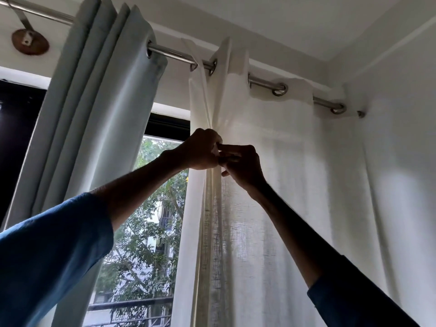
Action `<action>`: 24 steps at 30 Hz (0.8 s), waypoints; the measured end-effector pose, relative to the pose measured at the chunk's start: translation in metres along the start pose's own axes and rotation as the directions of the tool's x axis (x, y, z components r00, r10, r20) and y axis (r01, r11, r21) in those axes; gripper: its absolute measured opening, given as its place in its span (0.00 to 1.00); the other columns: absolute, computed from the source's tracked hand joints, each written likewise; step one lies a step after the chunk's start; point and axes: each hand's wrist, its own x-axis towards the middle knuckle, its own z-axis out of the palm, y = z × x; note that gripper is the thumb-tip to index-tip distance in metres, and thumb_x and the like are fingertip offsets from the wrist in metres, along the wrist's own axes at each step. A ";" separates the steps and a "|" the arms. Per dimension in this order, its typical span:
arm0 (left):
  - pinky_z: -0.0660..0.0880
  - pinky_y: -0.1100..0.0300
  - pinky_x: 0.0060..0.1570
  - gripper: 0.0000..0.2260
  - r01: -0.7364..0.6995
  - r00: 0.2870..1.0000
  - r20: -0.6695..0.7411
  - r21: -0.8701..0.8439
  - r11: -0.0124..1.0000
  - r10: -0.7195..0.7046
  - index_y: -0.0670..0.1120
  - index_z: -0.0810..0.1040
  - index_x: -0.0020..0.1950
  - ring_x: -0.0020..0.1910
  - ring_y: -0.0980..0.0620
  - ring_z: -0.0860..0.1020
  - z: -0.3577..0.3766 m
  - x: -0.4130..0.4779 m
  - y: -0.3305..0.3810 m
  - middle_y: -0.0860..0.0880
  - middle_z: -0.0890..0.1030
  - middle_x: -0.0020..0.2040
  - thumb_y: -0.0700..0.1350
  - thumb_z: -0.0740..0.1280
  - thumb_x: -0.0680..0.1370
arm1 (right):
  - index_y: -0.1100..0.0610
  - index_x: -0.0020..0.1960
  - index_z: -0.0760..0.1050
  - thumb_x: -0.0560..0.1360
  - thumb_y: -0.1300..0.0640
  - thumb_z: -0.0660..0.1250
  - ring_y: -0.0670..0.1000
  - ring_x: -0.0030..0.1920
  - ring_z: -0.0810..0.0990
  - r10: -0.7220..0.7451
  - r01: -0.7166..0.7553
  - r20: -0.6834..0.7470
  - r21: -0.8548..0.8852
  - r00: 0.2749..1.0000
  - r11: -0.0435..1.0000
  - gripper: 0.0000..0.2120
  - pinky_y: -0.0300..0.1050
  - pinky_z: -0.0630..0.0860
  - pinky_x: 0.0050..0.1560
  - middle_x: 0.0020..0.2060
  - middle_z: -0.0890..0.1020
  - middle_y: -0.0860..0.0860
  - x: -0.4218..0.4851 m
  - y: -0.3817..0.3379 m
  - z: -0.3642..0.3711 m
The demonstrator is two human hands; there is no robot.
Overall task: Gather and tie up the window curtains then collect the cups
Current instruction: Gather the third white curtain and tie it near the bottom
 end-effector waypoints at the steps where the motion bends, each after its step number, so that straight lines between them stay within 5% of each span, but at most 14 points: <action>1: 0.79 0.56 0.51 0.16 0.003 1.000 -0.003 -0.005 1.000 -0.003 0.36 0.81 0.57 0.51 0.44 0.82 0.001 -0.001 0.000 0.40 0.84 0.48 0.35 0.67 0.70 | 0.58 0.58 0.84 0.73 0.64 0.75 0.50 0.39 0.87 0.000 0.000 -0.031 -0.001 1.000 1.000 0.13 0.51 0.85 0.37 0.44 0.88 0.51 -0.001 0.000 0.000; 4: 0.77 0.57 0.52 0.18 0.027 0.999 0.024 -0.021 0.999 -0.026 0.36 0.80 0.59 0.55 0.45 0.81 0.003 -0.003 0.000 0.39 0.84 0.53 0.38 0.68 0.71 | 0.57 0.52 0.86 0.74 0.59 0.75 0.50 0.37 0.87 -0.030 0.030 -0.049 -0.003 0.998 1.000 0.07 0.48 0.85 0.35 0.42 0.88 0.48 -0.003 0.001 0.001; 9: 0.79 0.44 0.36 0.16 0.118 0.993 0.022 -0.128 0.985 -0.116 0.33 0.79 0.37 0.33 0.40 0.81 0.003 -0.003 0.002 0.35 0.81 0.34 0.46 0.61 0.69 | 0.58 0.50 0.87 0.74 0.67 0.72 0.48 0.39 0.87 -0.061 0.061 -0.018 0.011 0.998 0.998 0.08 0.44 0.84 0.34 0.42 0.88 0.49 -0.005 0.008 0.001; 13: 0.80 0.49 0.37 0.18 0.191 0.964 -0.137 -0.228 0.955 -0.226 0.32 0.81 0.37 0.33 0.40 0.82 0.012 0.002 0.003 0.35 0.82 0.32 0.48 0.64 0.74 | 0.59 0.51 0.86 0.73 0.71 0.67 0.48 0.45 0.86 -0.008 0.005 0.076 0.043 0.997 0.999 0.13 0.47 0.85 0.40 0.42 0.88 0.50 -0.004 0.008 -0.003; 17: 0.79 0.62 0.44 0.04 0.187 0.917 -0.317 -0.191 0.964 -0.241 0.42 0.86 0.38 0.36 0.53 0.82 0.030 0.008 -0.002 0.47 0.85 0.36 0.42 0.74 0.68 | 0.55 0.52 0.86 0.73 0.69 0.68 0.45 0.47 0.86 0.035 -0.029 0.122 -0.049 0.992 0.998 0.14 0.45 0.84 0.46 0.44 0.88 0.47 -0.005 0.020 -0.020; 20: 0.75 0.66 0.42 0.08 0.208 0.897 -0.354 -0.189 0.960 -0.264 0.43 0.87 0.40 0.37 0.54 0.79 0.042 0.009 -0.004 0.47 0.85 0.39 0.34 0.72 0.65 | 0.54 0.52 0.86 0.72 0.59 0.75 0.47 0.52 0.84 0.004 -0.038 -0.120 -0.291 0.993 0.956 0.09 0.40 0.78 0.57 0.50 0.86 0.47 -0.002 0.043 -0.045; 24: 0.75 0.68 0.38 0.10 0.188 0.902 -0.346 -0.220 0.957 -0.257 0.42 0.87 0.43 0.32 0.55 0.78 0.045 0.007 -0.007 0.45 0.86 0.40 0.32 0.70 0.66 | 0.59 0.65 0.74 0.68 0.41 0.77 0.58 0.69 0.71 0.082 -0.366 -0.529 -0.459 0.845 0.809 0.33 0.53 0.67 0.69 0.66 0.74 0.57 0.019 0.076 -0.099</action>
